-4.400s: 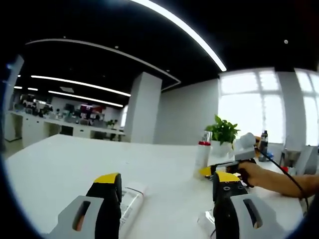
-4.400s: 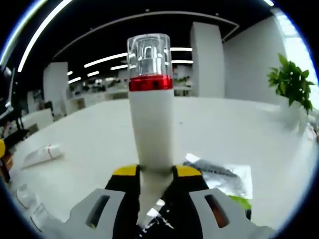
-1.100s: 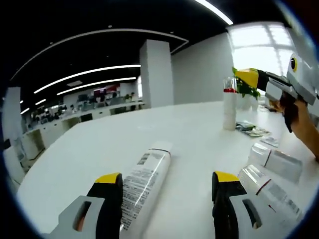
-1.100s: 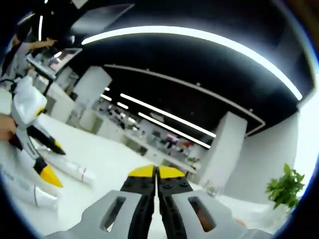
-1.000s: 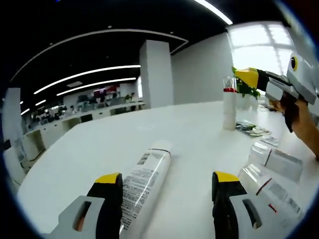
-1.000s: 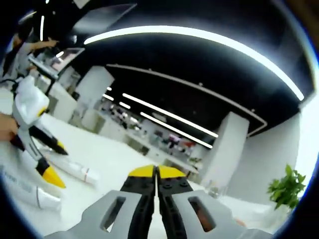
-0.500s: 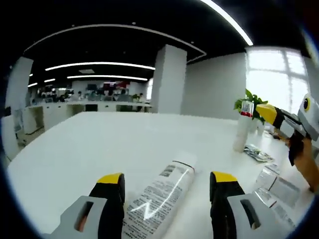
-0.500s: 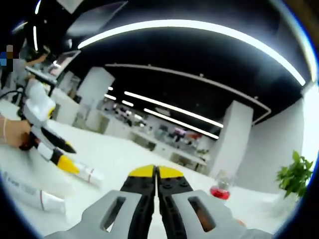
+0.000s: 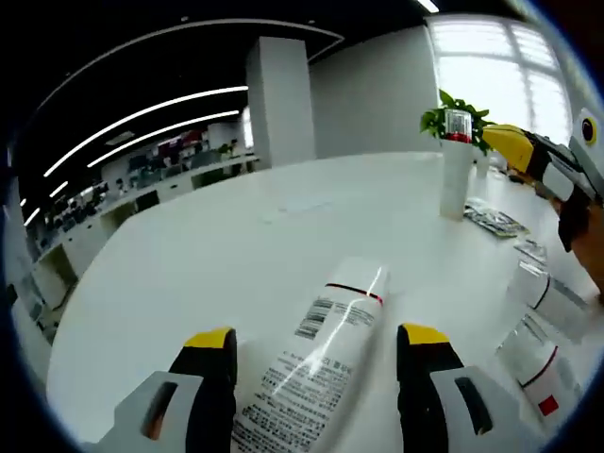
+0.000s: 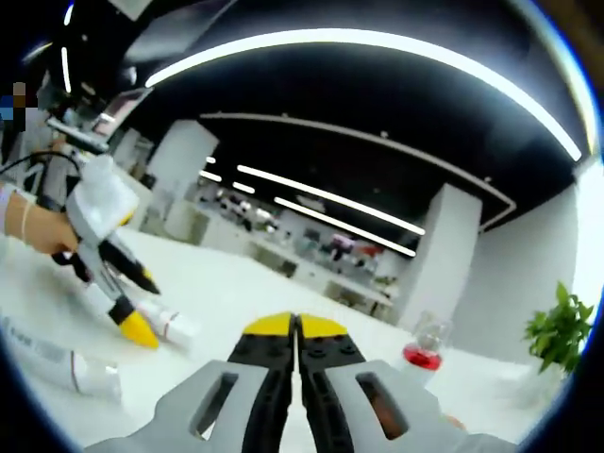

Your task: Arrange the skincare products in the storage area until every visible bottle or jar stands upright without overlapping.

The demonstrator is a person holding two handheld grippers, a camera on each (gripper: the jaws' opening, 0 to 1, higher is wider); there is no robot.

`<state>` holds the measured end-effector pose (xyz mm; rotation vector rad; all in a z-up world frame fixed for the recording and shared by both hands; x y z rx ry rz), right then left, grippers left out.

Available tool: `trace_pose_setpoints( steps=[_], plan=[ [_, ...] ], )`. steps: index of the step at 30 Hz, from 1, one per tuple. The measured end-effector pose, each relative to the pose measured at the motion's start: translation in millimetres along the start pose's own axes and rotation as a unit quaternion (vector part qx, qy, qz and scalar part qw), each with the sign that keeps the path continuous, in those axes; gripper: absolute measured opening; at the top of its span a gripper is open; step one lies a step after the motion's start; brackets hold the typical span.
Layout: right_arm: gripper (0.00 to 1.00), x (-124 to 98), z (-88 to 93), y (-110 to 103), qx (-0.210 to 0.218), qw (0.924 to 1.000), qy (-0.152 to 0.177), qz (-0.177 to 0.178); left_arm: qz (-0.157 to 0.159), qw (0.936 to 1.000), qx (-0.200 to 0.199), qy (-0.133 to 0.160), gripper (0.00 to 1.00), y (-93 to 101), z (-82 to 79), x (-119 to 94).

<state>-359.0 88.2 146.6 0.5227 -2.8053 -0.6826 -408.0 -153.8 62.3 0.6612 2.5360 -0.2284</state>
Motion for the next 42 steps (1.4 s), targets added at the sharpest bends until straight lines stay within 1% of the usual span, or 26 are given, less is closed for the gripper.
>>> trace_pose_setpoints(
  steps=[2, 4, 5, 6, 7, 10, 13, 16, 17, 18, 20, 22, 23, 24, 25, 26, 27, 29, 30, 31, 34, 35, 36, 38, 40, 42],
  plan=[
    [0.00, 0, -0.8, 0, -0.001, 1.0000, 0.000, 0.000, -0.002, 0.9995, 0.031, -0.004, 0.60, 4.1, -3.3, -2],
    [0.00, -1, -2.2, 1, 0.002, 1.0000, 0.003, 0.000, -0.002, 0.9985, 0.054, -0.008, 0.46, 7.7, -5.4, -2],
    [0.00, -1, -2.8, 1, 0.003, 1.0000, 0.003, 0.000, -0.006, 0.9974, 0.072, -0.011, 0.42, 10.5, -7.8, -3],
    [0.00, -2, -3.2, 1, 0.004, 1.0000, 0.004, 0.001, -0.009, 0.9974, 0.071, -0.013, 0.40, 13.0, -8.2, -3],
    [0.00, -3, -3.9, 2, 0.005, 1.0000, 0.005, 0.001, -0.011, 0.9952, 0.094, -0.026, 0.37, 14.2, -10.3, -4],
    [0.00, -3, -5.9, 3, 0.009, 0.9999, 0.009, 0.003, -0.016, 0.9910, 0.124, -0.048, 0.33, 20.2, -14.8, -7],
    [0.00, -4, -7.6, 4, 0.012, 0.9998, 0.013, 0.004, -0.013, 0.9880, 0.124, -0.090, 0.31, 26.9, -21.3, -10],
    [0.00, -3, -8.0, 6, 0.015, 0.9998, 0.015, 0.007, -0.010, 0.9824, 0.141, -0.122, 0.30, 31.4, -25.5, -14],
    [0.00, -3, -8.1, 6, 0.016, 0.9997, 0.016, 0.008, -0.010, 0.9788, 0.155, -0.134, 0.30, 34.8, -27.5, -16],
    [0.00, -3, -7.9, 7, 0.017, 0.9997, 0.016, 0.009, -0.010, 0.9774, 0.161, -0.136, 0.29, 37.7, -28.5, -18],
    [0.00, -3, -7.6, 8, 0.021, 0.9996, 0.016, 0.011, -0.007, 0.9741, 0.180, -0.136, 0.29, 41.5, -29.8, -21],
    [0.00, -4, -7.3, 8, 0.022, 0.9996, 0.016, 0.012, -0.010, 0.9738, 0.183, -0.134, 0.27, 44.7, -30.0, -24],
    [0.00, -4, -6.8, 8, 0.022, 0.9996, 0.015, 0.012, -0.012, 0.9726, 0.194, -0.128, 0.23, 46.8, -32.7, -27],
    [0.00, -4, -6.4, 8, 0.022, 0.9996, 0.014, 0.013, -0.012, 0.9741, 0.191, -0.120, 0.17, 48.4, -35.6, -30],
    [0.00, -4, -6.0, 8, 0.020, 0.9996, 0.013, 0.014, -0.022, 0.9762, 0.196, -0.089, 0.04, 47.4, -45.1, -32],
    [0.00, -3, -5.9, 8, 0.019, 0.9996, 0.012, 0.014, -0.021, 0.9787, 0.194, -0.065, 0.00, 48.2, -53.2, -40],
    [0.00, -3, -5.8, 9, 0.019, 0.9996, 0.013, 0.014, -0.028, 0.9865, 0.157, -0.036, 0.00, 46.0, -61.4, -45],
    [0.00, -3, -5.4, 8, 0.020, 0.9996, 0.013, 0.013, 0.001, 0.9928, 0.118, -0.020, 0.00, 45.3, -70.7, -53],
    [0.00, -2, -5.0, 8, 0.019, 0.9996, 0.013, 0.013, 0.011, 0.9935, 0.112, -0.022, 0.00, 44.0, -71.4, -54],
    [0.00, -2, -4.7, 8, 0.019, 0.9997, 0.012, 0.013, 0.007, 0.9935, 0.111, -0.023, 0.00, 42.5, -72.3, -53],
    [0.00, -1, -2.7, 7, 0.017, 0.9998, 0.008, 0.011, -0.004, 0.9851, 0.167, -0.040, 0.01, 38.3, -62.8, -44],
    [0.00, -1, -2.2, 7, 0.017, 0.9998, 0.007, 0.010, -0.003, 0.9818, 0.183, -0.051, 0.06, 37.6, -57.6, -38],
    [0.00, -1, -2.1, 7, 0.016, 0.9998, 0.006, 0.010, -0.008, 0.9817, 0.182, -0.056, 0.16, 36.0, -54.6, -35],
    [0.00, -1, -1.9, 7, 0.017, 0.9998, 0.006, 0.010, -0.015, 0.9832, 0.168, -0.070, 0.32, 29.5, -47.8, -23],
    [0.00, -1, -2.1, 7, 0.016, 0.9998, 0.007, 0.011, -0.005, 0.9894, 0.120, -0.081, 0.42, 22.0, -42.9, -12],
    [0.00, -1, -2.4, 7, 0.016, 0.9998, 0.007, 0.010, -0.006, 0.9924, 0.084, -0.090, 0.48, 13.2, -42.0, -3]
  ],
)
Point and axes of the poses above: the point that each gripper's makers call its tool centre point, and the gripper's own axes: x roughly forward along the fingers, y roughly to its right, z roughly out of its underside, the point moved 9 cm from there along -x, roughly backward along the fingers, and after that the axes turned 1 degree about -x, right-handed, at the moved point
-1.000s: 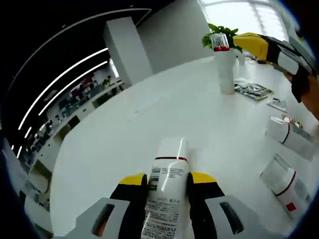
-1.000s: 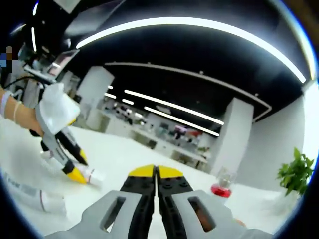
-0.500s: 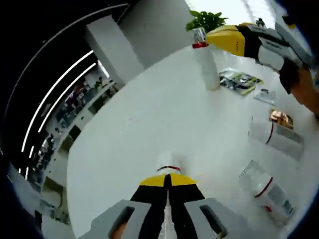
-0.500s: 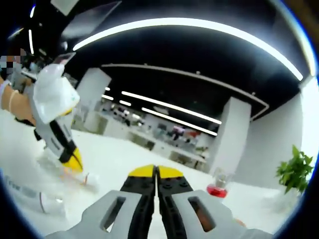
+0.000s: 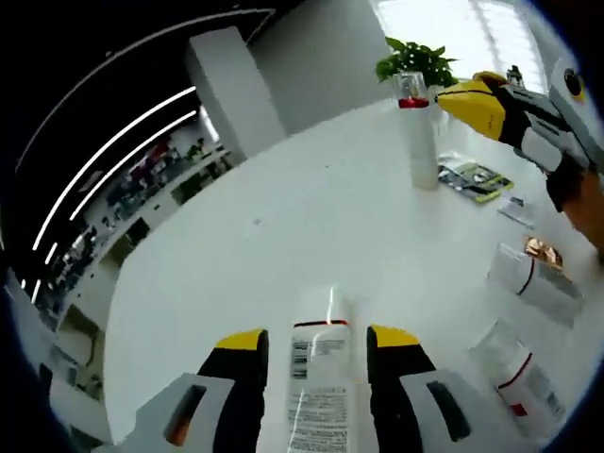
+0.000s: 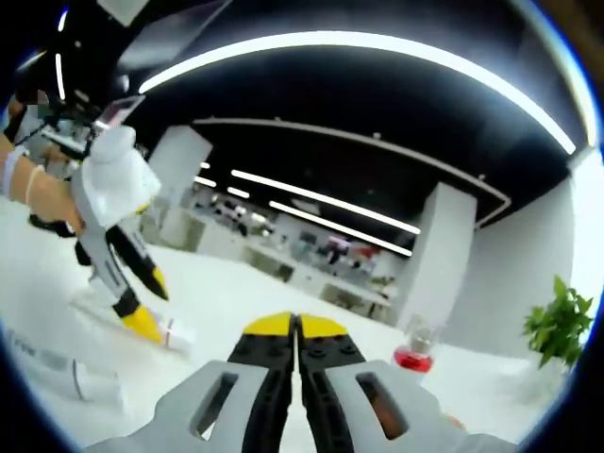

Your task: Arrange the skincare products in the storage area until every visible bottle or jar stands upright without overlapping.

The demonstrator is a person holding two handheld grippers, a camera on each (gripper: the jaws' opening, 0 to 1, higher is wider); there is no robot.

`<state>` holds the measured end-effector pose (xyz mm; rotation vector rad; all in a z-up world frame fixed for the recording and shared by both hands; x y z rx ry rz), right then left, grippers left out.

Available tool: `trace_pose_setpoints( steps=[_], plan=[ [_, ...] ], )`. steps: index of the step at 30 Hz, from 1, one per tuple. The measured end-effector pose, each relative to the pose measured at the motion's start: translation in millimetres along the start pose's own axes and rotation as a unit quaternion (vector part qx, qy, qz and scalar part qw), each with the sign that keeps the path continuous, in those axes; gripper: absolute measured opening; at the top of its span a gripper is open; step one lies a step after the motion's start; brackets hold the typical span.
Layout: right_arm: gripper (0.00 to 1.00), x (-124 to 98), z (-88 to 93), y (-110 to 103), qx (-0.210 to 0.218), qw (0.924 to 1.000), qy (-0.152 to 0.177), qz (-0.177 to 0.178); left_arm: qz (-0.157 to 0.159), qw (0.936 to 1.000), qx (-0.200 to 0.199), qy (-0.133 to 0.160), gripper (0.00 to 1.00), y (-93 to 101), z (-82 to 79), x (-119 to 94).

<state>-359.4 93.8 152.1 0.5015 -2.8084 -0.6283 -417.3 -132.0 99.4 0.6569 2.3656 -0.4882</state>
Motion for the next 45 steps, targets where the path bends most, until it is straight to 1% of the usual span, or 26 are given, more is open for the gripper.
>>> trace_pose_setpoints(
  steps=[3, 5, 7, 9, 10, 11, 12, 13, 16, 18, 19, 21, 23, 25, 27, 29, 31, 32, 33, 35, 38, 39, 41, 43, 44, 45],
  plan=[
    [0.00, 0, -0.7, 0, 0.001, 1.0000, 0.001, -0.001, 0.004, 0.9999, -0.011, -0.005, 0.48, -10.1, 2.4, 8],
    [0.00, 0, -1.4, -1, 0.000, 1.0000, 0.002, -0.001, 0.007, 0.9995, -0.031, -0.010, 0.44, -12.6, 2.8, 12],
    [0.00, 0, -1.9, 0, 0.000, 1.0000, 0.002, -0.001, 0.013, 0.9994, -0.026, -0.016, 0.39, -11.6, 3.6, 15],
    [0.00, 0, -2.2, -1, 0.000, 1.0000, 0.002, -0.003, 0.020, 0.9989, -0.014, -0.040, 0.39, -6.7, 7.8, 18],
    [0.00, 0, -2.3, -1, 0.001, 1.0000, 0.002, -0.003, 0.014, 0.9991, -0.028, -0.029, 0.38, -5.7, 6.6, 18],
    [0.00, 0, -2.1, -1, 0.000, 1.0000, 0.002, -0.002, 0.017, 0.9990, -0.024, -0.033, 0.37, -6.2, 6.2, 19],
    [0.00, 0, -2.1, -1, 0.000, 1.0000, 0.001, -0.002, 0.016, 0.9988, -0.031, -0.035, 0.36, -5.4, 6.3, 19],
    [0.00, 0, -1.9, -1, 0.000, 1.0000, 0.001, -0.002, 0.012, 0.9980, -0.046, -0.042, 0.35, -3.2, 6.1, 19],
    [0.00, 0, -1.4, -1, 0.000, 1.0000, 0.000, -0.001, 0.004, 0.9969, -0.051, -0.059, 0.32, -0.6, 4.4, 17],
    [0.00, 0, -1.1, -1, -0.002, 1.0000, -0.002, -0.001, 0.007, 0.9928, -0.070, -0.097, 0.31, 3.8, 1.8, 11],
    [0.00, 0, -1.1, -1, -0.003, 1.0000, -0.002, 0.000, 0.017, 0.9913, -0.081, -0.102, 0.30, 4.9, -1.1, 10],
    [0.00, 0, -1.5, 0, -0.002, 1.0000, -0.001, 0.001, 0.028, 0.9929, -0.079, -0.085, 0.30, 8.2, -4.9, 3],
    [0.00, 0, -1.7, 0, -0.001, 1.0000, 0.000, 0.001, 0.029, 0.9938, -0.074, -0.079, 0.30, 10.6, -8.8, -4],
    [0.00, 0, -1.6, 0, -0.001, 1.0000, -0.001, 0.001, 0.024, 0.9957, -0.064, -0.062, 0.30, 10.5, -15.8, -12],
    [0.00, -1, -1.6, 1, 0.000, 1.0000, 0.000, 0.002, 0.020, 0.9973, -0.062, -0.032, 0.30, 9.1, -25.9, -23],
    [0.00, -1, -1.7, 1, 0.000, 1.0000, 0.000, 0.002, 0.023, 0.9975, -0.066, -0.010, 0.30, 9.6, -32.9, -33],
    [0.00, -1, -2.1, 2, 0.005, 1.0000, 0.004, 0.002, 0.025, 0.9973, -0.065, 0.022, 0.30, 9.4, -43.3, -46],
    [0.00, -1, -2.1, 1, 0.005, 1.0000, 0.004, 0.001, 0.025, 0.9973, -0.065, 0.026, 0.30, 9.7, -44.6, -48],
    [0.00, -1, -2.7, 1, 0.009, 0.9999, 0.009, -0.001, 0.025, 0.9968, -0.059, 0.047, 0.30, 13.9, -48.5, -59],
    [0.00, -2, -4.7, 1, 0.020, 0.9994, 0.027, -0.006, 0.019, 0.9953, -0.053, 0.079, 0.30, 16.5, -54.3, -70],
    [0.00, -5, -8.8, 3, 0.030, 0.9984, 0.047, -0.001, 0.016, 0.9889, -0.043, 0.141, 0.30, 22.5, -61.5, -84],
    [0.00, -5, -11.2, 3, 0.039, 0.9973, 0.062, -0.001, 0.017, 0.9872, -0.043, 0.153, 0.30, 24.4, -62.1, -87],
    [0.00, -8, -15.3, 4, 0.066, 0.9939, 0.088, -0.003, 0.019, 0.9802, -0.047, 0.192, 0.30, 31.0, -64.2, -94],
    [0.00, -11, -20.8, 5, 0.116, 0.9848, 0.128, -0.022, 0.020, 0.9734, -0.052, 0.222, 0.30, 35.8, -66.3, -99],
    [0.00, -12, -22.7, 5, 0.134, 0.9804, 0.141, -0.029, 0.018, 0.9715, -0.053, 0.230, 0.30, 37.1, -66.9, -101],
    [0.01, -13, -25.7, 6, 0.173, 0.9706, 0.161, -0.048, 0.011, 0.9663, -0.056, 0.251, 0.30, 40.5, -67.2, -106]
  ],
)
Point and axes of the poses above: the point that each gripper's makers call its tool centre point, and the gripper's own axes: x roughly forward along the fingers, y roughly to its right, z roughly out of its underside, the point moved 9 cm from there along -x, roughly backward along the fingers, and after that the axes turned 1 degree about -x, right-handed, at the moved point
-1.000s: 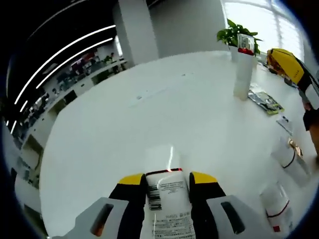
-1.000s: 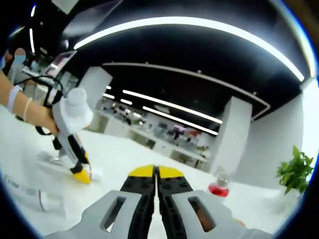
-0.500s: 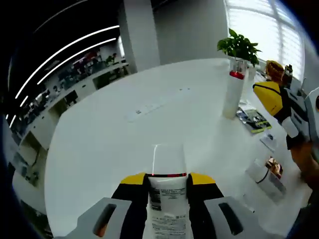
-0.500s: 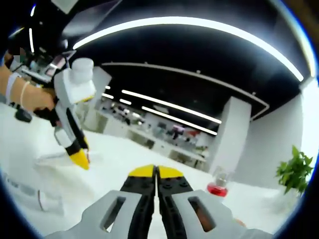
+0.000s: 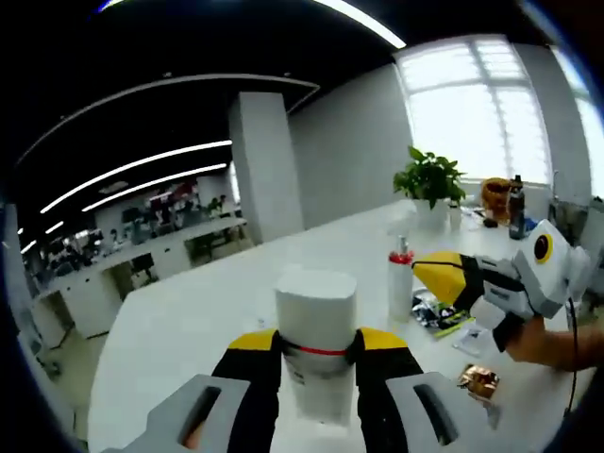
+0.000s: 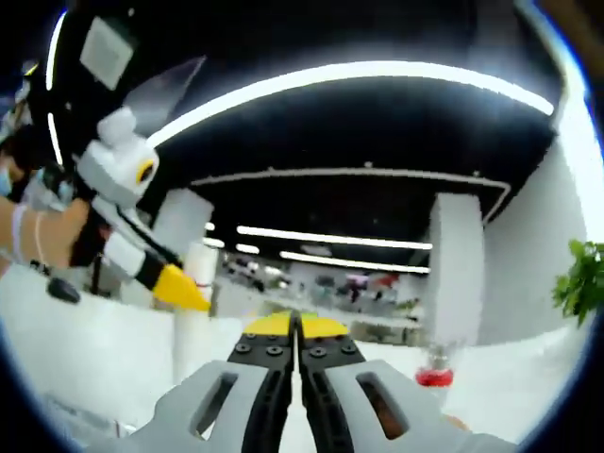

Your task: Arrange the skincare products in the storage area until every visible bottle or jar stands upright without overlapping.

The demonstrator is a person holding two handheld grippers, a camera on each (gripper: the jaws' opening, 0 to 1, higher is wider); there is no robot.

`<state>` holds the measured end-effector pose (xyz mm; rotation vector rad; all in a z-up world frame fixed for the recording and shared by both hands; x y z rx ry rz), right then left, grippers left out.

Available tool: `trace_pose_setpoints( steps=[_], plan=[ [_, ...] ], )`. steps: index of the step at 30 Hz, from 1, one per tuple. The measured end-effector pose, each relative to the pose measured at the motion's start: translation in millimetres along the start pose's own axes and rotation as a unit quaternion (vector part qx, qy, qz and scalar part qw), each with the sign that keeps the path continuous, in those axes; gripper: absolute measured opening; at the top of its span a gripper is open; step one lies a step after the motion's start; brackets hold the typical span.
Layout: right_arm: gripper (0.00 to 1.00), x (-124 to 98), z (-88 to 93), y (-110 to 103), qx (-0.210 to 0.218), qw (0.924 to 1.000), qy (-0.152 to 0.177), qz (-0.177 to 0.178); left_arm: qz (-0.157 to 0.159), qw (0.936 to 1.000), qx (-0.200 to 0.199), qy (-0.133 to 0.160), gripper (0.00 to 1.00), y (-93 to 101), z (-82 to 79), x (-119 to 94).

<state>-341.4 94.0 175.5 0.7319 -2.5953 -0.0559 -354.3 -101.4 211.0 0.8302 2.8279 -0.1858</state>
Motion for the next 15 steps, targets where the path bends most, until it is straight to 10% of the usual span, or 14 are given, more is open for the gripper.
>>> trace_pose_setpoints(
  steps=[2, 8, 15],
  plan=[
    [0.06, 0, -5.0, -3, 0.078, 0.9959, 0.030, -0.036, -0.009, 0.9991, -0.001, 0.042, 0.30, 3.5, -4.0, -5],
    [0.42, -2, -16.6, -2, 0.278, 0.9512, 0.115, -0.069, -0.053, 0.9888, -0.007, 0.139, 0.30, 13.8, -8.3, -23],
    [0.42, 1, -10.5, -14, 0.168, 0.9802, 0.062, -0.084, -0.049, 0.9804, -0.083, 0.172, 0.30, 2.8, 1.7, -26]
  ],
)
Point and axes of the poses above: the point that each gripper's makers call its tool centre point, and the gripper's own axes: x roughly forward along the fingers, y roughly to its right, z roughly out of its underside, the point moved 9 cm from there along -x, roughly backward along the fingers, and after that the axes turned 1 degree about -x, right-handed, at the moved point
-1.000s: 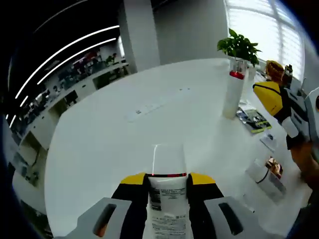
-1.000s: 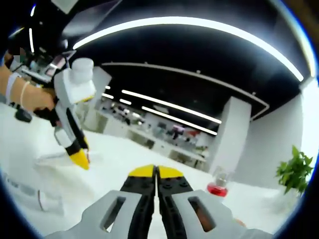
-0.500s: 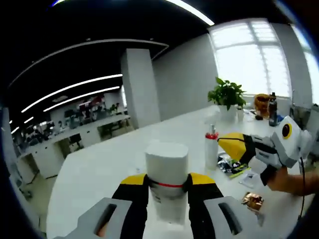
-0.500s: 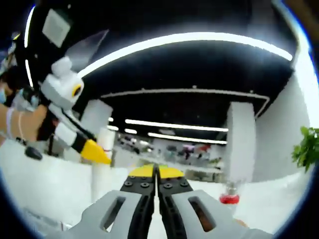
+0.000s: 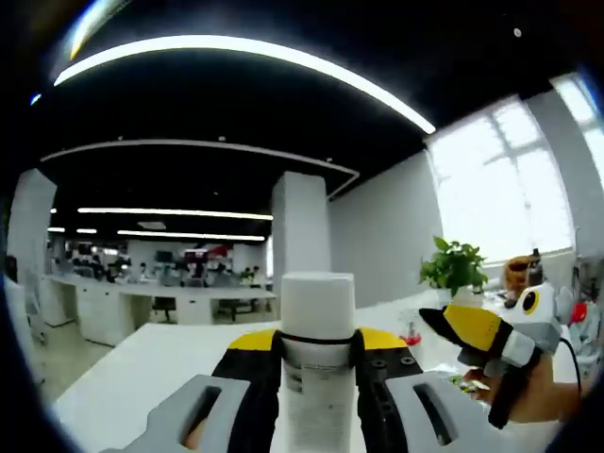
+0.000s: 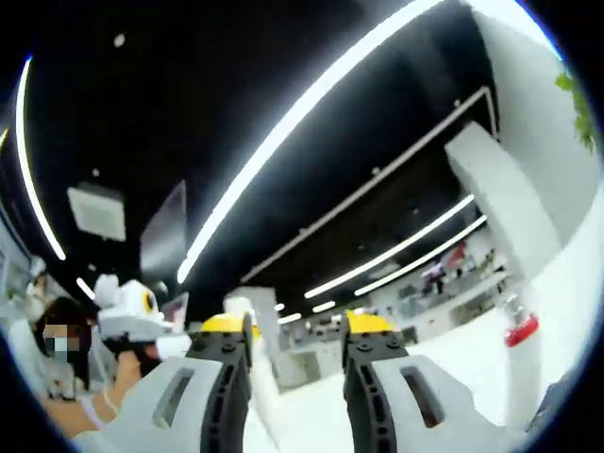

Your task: Arrange the skincare products in the storage area until every visible bottle or jar stands upright without overlapping.

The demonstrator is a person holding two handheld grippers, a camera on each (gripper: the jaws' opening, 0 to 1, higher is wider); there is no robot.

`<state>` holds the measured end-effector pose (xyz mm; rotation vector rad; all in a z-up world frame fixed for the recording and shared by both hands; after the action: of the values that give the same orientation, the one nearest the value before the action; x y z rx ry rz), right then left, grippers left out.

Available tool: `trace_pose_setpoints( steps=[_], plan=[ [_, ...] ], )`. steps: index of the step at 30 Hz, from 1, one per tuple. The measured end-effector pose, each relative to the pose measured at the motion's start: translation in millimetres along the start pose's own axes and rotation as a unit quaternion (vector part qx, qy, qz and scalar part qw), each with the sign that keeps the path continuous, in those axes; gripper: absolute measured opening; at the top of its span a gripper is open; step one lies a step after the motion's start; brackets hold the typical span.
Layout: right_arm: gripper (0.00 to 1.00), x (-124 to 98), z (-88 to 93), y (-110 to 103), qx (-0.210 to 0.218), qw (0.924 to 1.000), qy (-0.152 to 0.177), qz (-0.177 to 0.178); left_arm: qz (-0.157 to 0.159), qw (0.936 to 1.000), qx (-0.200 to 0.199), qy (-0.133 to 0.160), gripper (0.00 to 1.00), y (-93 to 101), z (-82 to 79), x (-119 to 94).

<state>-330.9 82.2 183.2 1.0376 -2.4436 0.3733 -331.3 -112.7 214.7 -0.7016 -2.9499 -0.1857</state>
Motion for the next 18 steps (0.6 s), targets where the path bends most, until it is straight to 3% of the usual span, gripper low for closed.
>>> trace_pose_setpoints(
  steps=[4, 5, 7, 8, 12, 15, 16, 17, 18],
  plan=[
    [0.64, 9, 15.9, -21, -0.059, 0.9955, -0.041, -0.063, 0.001, 1.0000, 0.000, 0.007, 0.30, 3.1, 1.6, -4],
    [0.66, 11, 24.7, -29, -0.091, 0.9905, -0.070, -0.076, 0.009, 0.9999, -0.006, 0.009, 0.30, 3.9, 1.9, -5],
    [0.63, 11, 38.3, -38, -0.161, 0.9774, -0.111, -0.079, 0.020, 0.9997, -0.014, 0.009, 0.30, 5.3, 5.1, -6],
    [0.62, 11, 43.0, -42, -0.181, 0.9733, -0.117, -0.081, 0.025, 0.9995, -0.014, 0.007, 0.30, 6.8, 7.8, -7],
    [0.59, 11, 57.6, -51, -0.202, 0.9649, -0.140, -0.094, 0.068, 0.9976, 0.001, 0.014, 0.30, 17.7, 14.6, -11],
    [0.44, 10, 63.6, -51, -0.218, 0.9583, -0.160, -0.092, 0.092, 0.9949, -0.026, 0.032, 0.30, 24.5, 10.4, -14],
    [0.39, 9, 66.8, -50, -0.233, 0.9537, -0.169, -0.086, 0.125, 0.9901, -0.043, 0.048, 0.30, 28.7, 5.8, -15],
    [0.35, 9, 70.0, -49, -0.248, 0.9488, -0.178, -0.081, 0.137, 0.9879, -0.050, 0.052, 0.30, 30.4, 4.3, -17],
    [0.32, 9, 70.4, -50, -0.247, 0.9489, -0.179, -0.080, 0.139, 0.9874, -0.052, 0.054, 0.30, 31.0, 4.0, -17]
  ],
)
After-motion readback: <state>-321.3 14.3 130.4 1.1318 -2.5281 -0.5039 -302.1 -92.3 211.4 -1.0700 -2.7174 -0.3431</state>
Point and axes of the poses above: the point that each gripper's makers call its tool centre point, and the gripper's own axes: x roughly forward along the fingers, y roughly to its right, z roughly out of its underside, the point moved 9 cm from there along -x, roughly backward along the fingers, and after that the axes turned 1 degree about -x, right-handed, at the moved point
